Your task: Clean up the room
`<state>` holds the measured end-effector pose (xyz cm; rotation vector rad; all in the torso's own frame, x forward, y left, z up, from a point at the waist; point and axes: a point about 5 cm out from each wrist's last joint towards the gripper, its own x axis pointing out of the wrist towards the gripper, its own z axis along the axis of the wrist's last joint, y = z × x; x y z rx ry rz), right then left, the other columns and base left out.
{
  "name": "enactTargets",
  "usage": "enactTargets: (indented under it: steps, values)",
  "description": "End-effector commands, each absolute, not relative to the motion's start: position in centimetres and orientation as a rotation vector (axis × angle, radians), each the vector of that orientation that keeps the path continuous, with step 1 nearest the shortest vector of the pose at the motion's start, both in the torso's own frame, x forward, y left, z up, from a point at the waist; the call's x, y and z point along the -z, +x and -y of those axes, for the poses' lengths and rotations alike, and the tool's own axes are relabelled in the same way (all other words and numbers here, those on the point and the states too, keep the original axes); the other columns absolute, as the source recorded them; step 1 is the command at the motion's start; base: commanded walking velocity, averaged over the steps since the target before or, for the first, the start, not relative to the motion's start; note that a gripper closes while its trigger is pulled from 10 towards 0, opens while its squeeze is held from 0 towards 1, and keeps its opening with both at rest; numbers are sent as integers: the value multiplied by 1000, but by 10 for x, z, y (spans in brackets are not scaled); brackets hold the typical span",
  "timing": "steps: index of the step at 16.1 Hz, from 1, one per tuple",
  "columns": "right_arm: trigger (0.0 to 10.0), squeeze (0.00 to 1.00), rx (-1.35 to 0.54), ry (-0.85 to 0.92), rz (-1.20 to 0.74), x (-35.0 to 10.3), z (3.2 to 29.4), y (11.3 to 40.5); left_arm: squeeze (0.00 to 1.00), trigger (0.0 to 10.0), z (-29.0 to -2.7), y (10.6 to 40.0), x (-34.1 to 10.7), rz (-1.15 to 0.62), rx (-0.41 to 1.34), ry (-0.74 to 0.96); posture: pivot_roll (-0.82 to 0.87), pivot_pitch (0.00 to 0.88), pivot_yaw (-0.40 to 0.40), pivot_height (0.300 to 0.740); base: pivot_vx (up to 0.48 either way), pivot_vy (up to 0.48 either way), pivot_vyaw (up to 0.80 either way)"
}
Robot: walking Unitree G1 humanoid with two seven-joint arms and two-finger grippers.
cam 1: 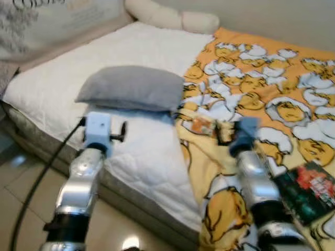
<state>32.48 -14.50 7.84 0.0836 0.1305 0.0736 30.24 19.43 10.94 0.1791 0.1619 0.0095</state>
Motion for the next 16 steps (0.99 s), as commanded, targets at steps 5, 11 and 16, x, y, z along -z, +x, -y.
enactTargets:
  steps: [5,11,16]
  values:
    - [10000,1000,-98,57,-100,-84,152,326,0,10000,-187,303,-112,-145,16,221,-86,0,12,740,0,-96,269]
    - [10000,1000,-107,35,-102,-86,154,327,0,10000,-189,304,-112,-157,5,226,-86,0,14,740,0,-320,533]
    - [10000,1000,-120,28,-75,-96,160,334,0,10000,-174,301,-108,-188,160,282,-81,0,10,740,0,0,0]
